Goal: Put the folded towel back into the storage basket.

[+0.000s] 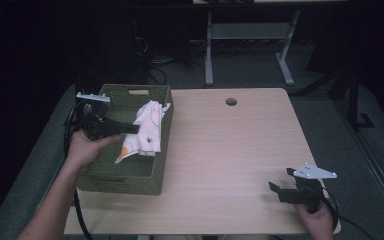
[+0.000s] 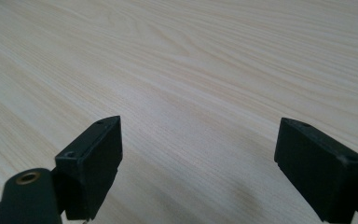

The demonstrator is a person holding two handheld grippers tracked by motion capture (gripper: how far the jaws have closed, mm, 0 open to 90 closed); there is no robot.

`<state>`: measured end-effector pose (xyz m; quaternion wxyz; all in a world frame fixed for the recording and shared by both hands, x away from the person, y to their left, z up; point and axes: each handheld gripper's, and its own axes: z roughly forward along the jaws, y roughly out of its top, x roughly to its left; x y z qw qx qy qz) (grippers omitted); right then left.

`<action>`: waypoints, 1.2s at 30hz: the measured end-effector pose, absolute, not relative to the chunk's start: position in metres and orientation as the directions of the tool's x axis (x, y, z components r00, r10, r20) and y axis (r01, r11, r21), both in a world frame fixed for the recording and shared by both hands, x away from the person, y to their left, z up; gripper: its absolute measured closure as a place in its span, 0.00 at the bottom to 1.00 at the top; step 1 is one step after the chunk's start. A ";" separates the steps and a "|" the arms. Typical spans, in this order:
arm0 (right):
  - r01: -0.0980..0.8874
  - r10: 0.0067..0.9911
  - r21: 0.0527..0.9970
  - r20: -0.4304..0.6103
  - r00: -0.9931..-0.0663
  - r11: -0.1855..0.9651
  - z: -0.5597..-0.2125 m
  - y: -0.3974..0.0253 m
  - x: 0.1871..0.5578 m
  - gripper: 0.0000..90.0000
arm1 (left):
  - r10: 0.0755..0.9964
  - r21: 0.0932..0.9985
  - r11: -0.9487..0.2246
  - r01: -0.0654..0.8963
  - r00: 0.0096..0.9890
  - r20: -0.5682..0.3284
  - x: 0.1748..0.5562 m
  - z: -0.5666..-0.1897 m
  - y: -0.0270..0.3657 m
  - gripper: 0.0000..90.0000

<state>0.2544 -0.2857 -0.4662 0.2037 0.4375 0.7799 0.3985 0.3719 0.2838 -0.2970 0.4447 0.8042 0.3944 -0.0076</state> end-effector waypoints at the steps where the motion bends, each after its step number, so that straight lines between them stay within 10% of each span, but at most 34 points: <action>1: 0.519 0.846 0.801 0.030 -0.532 0.298 -0.466 -0.286 0.254 0.16 | 0.630 0.708 -0.290 0.644 0.685 -0.365 0.373 -0.298 0.287 0.92; 36: 0.545 0.863 0.795 0.054 -0.503 0.267 -0.469 -0.292 0.257 0.16 | 0.696 0.563 -0.453 0.691 0.669 -0.261 0.407 -0.341 0.315 0.92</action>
